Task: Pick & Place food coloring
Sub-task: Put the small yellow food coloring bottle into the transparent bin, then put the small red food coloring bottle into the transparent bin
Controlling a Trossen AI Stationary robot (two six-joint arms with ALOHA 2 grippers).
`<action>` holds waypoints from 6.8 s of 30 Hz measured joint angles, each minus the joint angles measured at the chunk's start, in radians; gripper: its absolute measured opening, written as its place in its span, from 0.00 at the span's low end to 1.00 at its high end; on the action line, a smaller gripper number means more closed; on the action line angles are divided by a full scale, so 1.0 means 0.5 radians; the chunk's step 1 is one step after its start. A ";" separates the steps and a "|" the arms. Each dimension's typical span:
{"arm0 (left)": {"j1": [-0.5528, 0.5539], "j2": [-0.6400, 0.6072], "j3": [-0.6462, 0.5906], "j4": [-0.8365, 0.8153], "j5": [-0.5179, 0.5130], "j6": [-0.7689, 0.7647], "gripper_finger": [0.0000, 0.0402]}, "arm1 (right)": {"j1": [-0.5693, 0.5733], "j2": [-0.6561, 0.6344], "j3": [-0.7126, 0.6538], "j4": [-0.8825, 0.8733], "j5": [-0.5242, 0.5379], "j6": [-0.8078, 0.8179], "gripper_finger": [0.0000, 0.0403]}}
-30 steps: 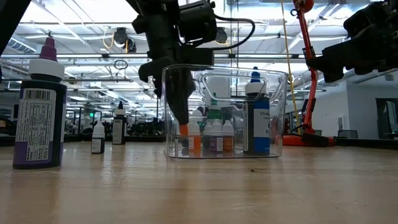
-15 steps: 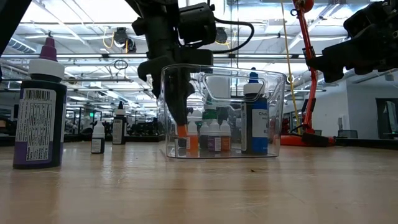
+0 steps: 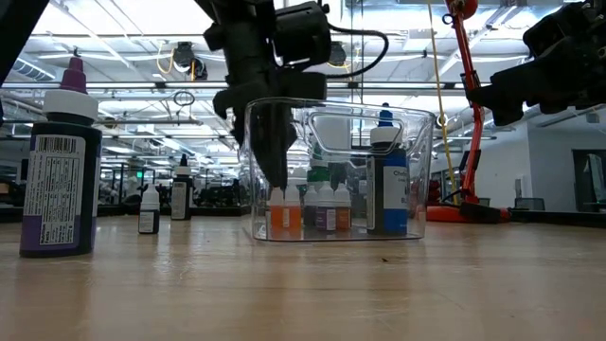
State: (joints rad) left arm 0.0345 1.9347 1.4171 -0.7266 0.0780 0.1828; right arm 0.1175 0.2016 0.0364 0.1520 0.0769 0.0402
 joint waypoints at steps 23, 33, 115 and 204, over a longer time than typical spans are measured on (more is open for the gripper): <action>-0.199 -1.249 -0.868 -0.472 -0.354 -1.731 0.55 | 0.000 0.000 0.000 0.000 -0.001 0.000 0.48; -0.325 -1.168 -1.106 -0.460 -0.258 -2.002 0.77 | 0.000 0.000 0.000 0.000 0.000 0.000 0.48; -0.459 -1.094 -1.545 0.103 -0.297 -1.732 0.13 | 0.000 -0.001 0.000 0.000 0.000 0.000 0.48; -0.427 -0.251 1.427 -1.292 -0.724 -0.297 0.16 | 0.000 -0.001 0.001 0.000 -0.001 0.000 0.48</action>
State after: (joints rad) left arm -0.1789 1.8092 2.1308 -1.3725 -0.2841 0.0342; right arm 0.1177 0.2012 0.0368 0.1520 0.0765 0.0402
